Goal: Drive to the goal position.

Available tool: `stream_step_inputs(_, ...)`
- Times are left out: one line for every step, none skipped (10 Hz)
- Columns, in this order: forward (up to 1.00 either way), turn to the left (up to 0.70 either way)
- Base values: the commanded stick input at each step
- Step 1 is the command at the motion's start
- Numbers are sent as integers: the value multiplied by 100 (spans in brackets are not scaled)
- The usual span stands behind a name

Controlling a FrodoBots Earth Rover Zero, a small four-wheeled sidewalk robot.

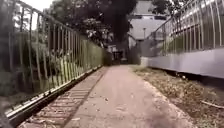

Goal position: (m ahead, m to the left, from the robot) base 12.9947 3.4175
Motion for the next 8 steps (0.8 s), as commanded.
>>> stream_step_inputs(100, 0)
stream_step_inputs(100, 0)
stream_step_inputs(100, 0)
stream_step_inputs(100, 0)
stream_step_inputs(100, 0)
stream_step_inputs(100, 0)
stream_step_inputs(100, 0)
stream_step_inputs(100, 0)
